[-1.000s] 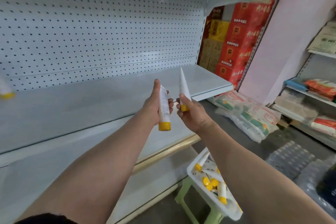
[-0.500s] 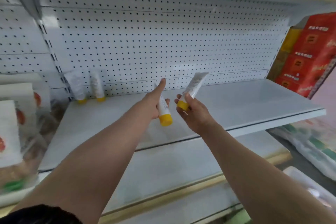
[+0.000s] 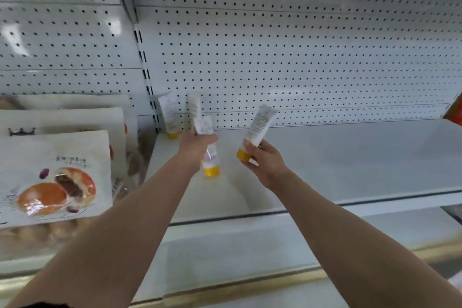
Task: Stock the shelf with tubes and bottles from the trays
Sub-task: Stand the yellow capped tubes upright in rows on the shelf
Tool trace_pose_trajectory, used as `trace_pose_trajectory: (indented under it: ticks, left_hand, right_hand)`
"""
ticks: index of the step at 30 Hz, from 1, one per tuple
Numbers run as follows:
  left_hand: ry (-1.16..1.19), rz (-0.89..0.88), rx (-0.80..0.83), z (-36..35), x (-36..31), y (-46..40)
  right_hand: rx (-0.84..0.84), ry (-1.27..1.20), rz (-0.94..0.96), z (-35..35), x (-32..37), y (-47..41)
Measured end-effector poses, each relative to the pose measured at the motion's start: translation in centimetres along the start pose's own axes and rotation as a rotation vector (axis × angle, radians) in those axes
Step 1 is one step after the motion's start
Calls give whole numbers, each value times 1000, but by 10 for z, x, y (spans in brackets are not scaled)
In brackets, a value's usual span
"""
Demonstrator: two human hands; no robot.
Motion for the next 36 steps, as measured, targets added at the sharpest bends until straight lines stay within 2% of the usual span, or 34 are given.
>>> trace_pose_trajectory:
  ticks: [7,10,14,17,21,25,36]
  left_hand:
    - [-166,-221,-180,67,-4,-1]
    - [-301,-249,-183,81,-6,-1]
    - [-458,-200,-127,91,15,1]
    - [-455,-219,-112,95,26,-2]
    - [-406,-182,-210,103,27,-13]
    - [-371,-151,-237,110,29,-18]
    - [-531,-95,-314,115,33,-25]
  right_hand:
    - [-24,397,-48,-32,-32,-33]
    - [-53,515,-75,-43,-39,-46]
    - [-136,641,-91,-50,-44,-62]
    - [-140,684,-62,-54,-45,-74]
    - [-142,736,-30,-60,-47,-88]
    - [-137,749,-44,-68,-50,-102]
    - [-114,825,-44,-72,-58,-122]
Point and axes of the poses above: each hand's wrist, its own y-axis away from the middle knuckle, its own z-axis out of the back of the hand, x = y × z, the point moved 5 cm from there along -y, towards the middle knuckle, and after that the axes turned 15 degrees about x, right-handed, at the moved point
